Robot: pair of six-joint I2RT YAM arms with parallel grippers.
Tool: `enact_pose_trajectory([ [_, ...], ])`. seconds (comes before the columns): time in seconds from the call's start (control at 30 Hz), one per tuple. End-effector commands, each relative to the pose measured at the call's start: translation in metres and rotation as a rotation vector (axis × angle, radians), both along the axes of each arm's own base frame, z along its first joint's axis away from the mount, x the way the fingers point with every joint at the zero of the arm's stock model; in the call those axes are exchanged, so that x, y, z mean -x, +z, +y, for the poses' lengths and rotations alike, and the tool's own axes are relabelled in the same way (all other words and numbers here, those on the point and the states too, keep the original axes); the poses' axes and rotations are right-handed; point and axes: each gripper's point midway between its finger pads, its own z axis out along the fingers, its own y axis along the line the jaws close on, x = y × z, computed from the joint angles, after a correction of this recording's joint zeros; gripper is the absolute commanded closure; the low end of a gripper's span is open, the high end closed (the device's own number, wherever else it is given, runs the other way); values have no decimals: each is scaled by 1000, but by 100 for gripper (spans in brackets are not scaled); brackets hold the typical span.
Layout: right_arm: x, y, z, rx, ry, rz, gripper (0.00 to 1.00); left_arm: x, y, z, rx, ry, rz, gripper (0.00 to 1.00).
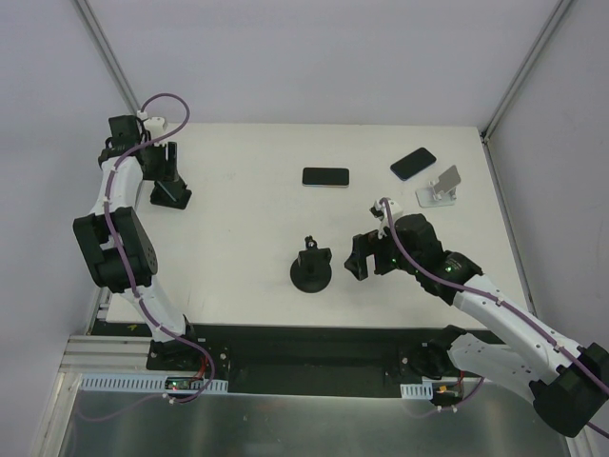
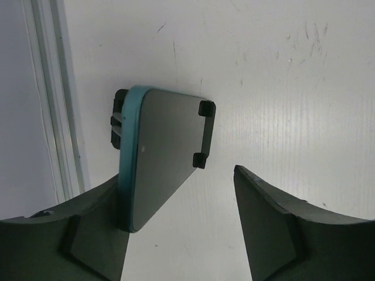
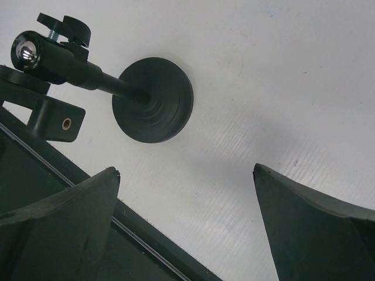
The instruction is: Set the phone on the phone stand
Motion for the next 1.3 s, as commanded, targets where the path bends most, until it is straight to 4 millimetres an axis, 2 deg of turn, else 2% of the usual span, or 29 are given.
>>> enact_pose_trajectory([
  [0.0, -3, 20, 8, -72, -6, -23, 0, -7, 15, 11, -20, 90, -31, 31],
  [0.13, -1, 23, 8, -84, -16, -11, 0, -1, 25, 20, -17, 203, -30, 19],
  [0.33, -5, 29, 12, -76, -43, 54, 0, 16, 69, 24, 19, 371, -25, 1],
  [0.43, -9, 29, 12, -68, -76, 85, 0, 31, 87, 26, 30, 461, -26, 1],
  [0.53, -17, 32, 11, -69, -129, 110, 0, 46, 103, 14, 71, 489, -54, 1],
  [0.63, -24, 36, 10, -84, -187, 140, 1, 52, 121, -27, 42, 390, -93, 1],
  [0.7, -31, 40, 5, -87, -242, 135, 0, 49, 132, -86, 68, 230, -116, 1],
  [0.73, -35, 38, 2, -95, -294, 158, 0, 48, 135, -103, 90, 177, -122, 1],
  [0.77, -39, 39, -2, -99, -326, 160, 0, 47, 139, -131, 125, 101, -125, 1],
  [0.8, -45, 40, -6, -113, -362, 173, 0, 51, 140, -181, 215, -46, -104, 1],
  [0.83, -48, 42, -6, -135, -382, 188, 0, 51, 144, -203, 259, -116, -107, 1],
  [0.9, -56, 41, -11, -153, -420, 219, 0, 58, 135, -251, 312, -280, -69, 2],
  [0.97, -60, 46, -10, -180, -432, 238, 0, 62, 118, -271, 348, -328, -21, 2],
  [1.03, -72, 45, -15, -184, -459, 252, 0, 76, 113, -294, 446, -410, 34, 4],
  [1.13, -90, 35, -20, -191, -508, 324, 0, 90, 105, -307, 509, -430, 66, 4],
  [1.17, -99, 40, -20, -199, -523, 324, 0, 100, 103, -312, 525, -451, 77, 4],
  [1.23, -113, 20, -23, -130, -565, 397, 0, 110, 101, -324, 514, -486, 74, 4],
  [1.27, -129, 35, -19, -140, -568, 383, 0, 112, 96, -324, 482, -478, 68, 4],
])
